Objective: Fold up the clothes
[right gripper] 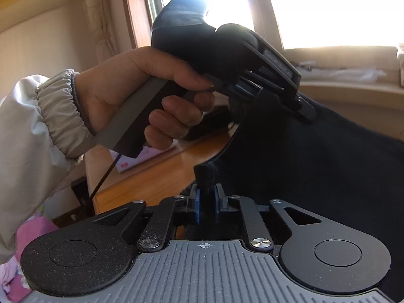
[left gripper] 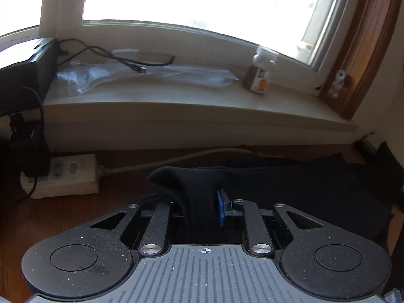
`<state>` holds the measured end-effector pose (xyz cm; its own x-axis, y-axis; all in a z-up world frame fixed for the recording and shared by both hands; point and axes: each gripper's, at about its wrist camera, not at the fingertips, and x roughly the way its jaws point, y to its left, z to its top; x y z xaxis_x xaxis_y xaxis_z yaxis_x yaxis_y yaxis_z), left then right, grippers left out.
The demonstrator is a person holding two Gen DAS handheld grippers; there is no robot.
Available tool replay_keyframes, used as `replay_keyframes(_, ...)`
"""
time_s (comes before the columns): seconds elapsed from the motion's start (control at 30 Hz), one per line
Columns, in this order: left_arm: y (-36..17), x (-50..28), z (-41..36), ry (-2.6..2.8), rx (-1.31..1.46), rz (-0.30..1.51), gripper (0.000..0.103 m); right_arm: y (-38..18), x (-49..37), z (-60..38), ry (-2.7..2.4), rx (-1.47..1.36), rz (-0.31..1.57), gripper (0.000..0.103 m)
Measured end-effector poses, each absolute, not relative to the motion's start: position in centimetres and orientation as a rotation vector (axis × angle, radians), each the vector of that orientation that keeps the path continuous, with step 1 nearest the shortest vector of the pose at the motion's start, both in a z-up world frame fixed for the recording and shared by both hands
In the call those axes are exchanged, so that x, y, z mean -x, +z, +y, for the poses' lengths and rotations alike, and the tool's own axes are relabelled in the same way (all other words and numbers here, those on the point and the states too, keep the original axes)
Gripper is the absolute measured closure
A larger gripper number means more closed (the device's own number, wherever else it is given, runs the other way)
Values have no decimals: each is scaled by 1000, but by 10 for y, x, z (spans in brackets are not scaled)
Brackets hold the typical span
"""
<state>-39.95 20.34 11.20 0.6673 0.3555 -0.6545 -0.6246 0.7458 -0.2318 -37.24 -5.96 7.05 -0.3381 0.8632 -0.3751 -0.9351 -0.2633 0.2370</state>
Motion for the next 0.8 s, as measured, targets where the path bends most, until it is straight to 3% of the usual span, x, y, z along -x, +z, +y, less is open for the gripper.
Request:
replay_keyframes(0.2,129,432,207,735,388,562,56,77,378,-56,1918,218,497,73)
replay_keyframes(0.3,134,439,204,788,340,558,50,79,376,-62,1931,222,465,72)
replay_keyframes(0.4,134,441,197,771,351,533,36,70,368,-70,1898,210,444,72)
replay_keyframes(0.8,143,381,156,641,290,479,25,65,371,-73,1899,229,425,69)
